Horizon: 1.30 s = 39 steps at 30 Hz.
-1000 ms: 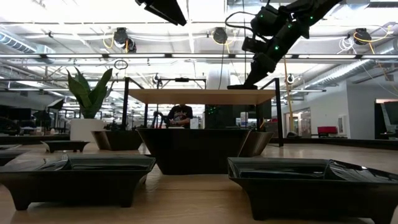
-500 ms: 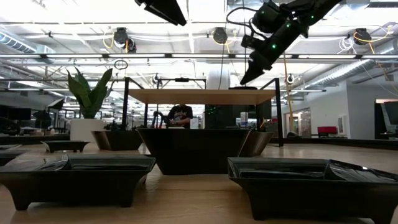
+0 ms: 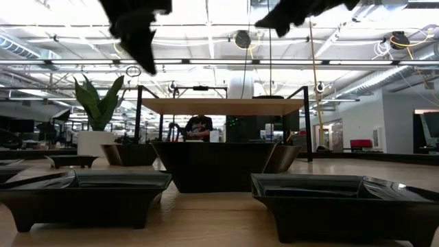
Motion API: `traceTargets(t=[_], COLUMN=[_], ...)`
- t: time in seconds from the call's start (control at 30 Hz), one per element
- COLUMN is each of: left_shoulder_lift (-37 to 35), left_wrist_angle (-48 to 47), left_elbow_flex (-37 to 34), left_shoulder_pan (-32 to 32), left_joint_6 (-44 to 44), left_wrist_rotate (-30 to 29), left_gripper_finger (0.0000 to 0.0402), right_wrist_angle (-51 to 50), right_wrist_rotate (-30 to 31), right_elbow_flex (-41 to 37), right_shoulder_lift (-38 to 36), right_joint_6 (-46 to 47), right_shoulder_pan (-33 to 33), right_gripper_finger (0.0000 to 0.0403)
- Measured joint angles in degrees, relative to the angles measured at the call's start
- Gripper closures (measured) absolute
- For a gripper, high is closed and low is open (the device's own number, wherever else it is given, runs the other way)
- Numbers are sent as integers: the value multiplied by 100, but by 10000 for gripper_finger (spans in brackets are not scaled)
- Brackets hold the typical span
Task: Pick & Place Mini shaped plates
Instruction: Put the black distorted square plate on the shelf
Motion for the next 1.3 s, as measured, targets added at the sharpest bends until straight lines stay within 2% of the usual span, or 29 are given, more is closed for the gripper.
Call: traceTargets(t=[0.23,0.4,0.57,0.63,0.73,0.87,1.17,1.3], left_shoulder_lift=[-352,-923,-1507,-1596,-1599,-1480,-1053,-769], left_wrist_angle=[905,1529,2127,2140,2191,2581,3263,3412], left_elbow_flex=[-1312,-2138,-2880,-3113,-3320,-3467,-3500,-3505], left_shoulder_pan=[190,480,947,1089,1240,1433,1600,1620], left_joint_6=[-69,-31,-284,-508,-797,-916,-923,-993], left_wrist_rotate=[-52,66,1259,1459,1470,1898,2114,2254], left_gripper_finger=[176,176,176,176,176,176,176,176], right_wrist_angle=[-135,294,912,1356,1882,2195,2697,3359], right_wrist_rotate=[-13,317,642,610,610,608,581,577], right_elbow_flex=[-134,-1126,-2393,-2866,-3435,-3890,-4782,-5124], right_shoulder_lift=[-853,-1709,-2652,-2992,-3471,-3899,-4315,-4494], right_joint_6=[-383,-233,153,207,182,175,354,287], right_shoulder_pan=[488,509,543,589,637,642,726,875], right_gripper_finger=[319,312,312,312,312,312,312,312])
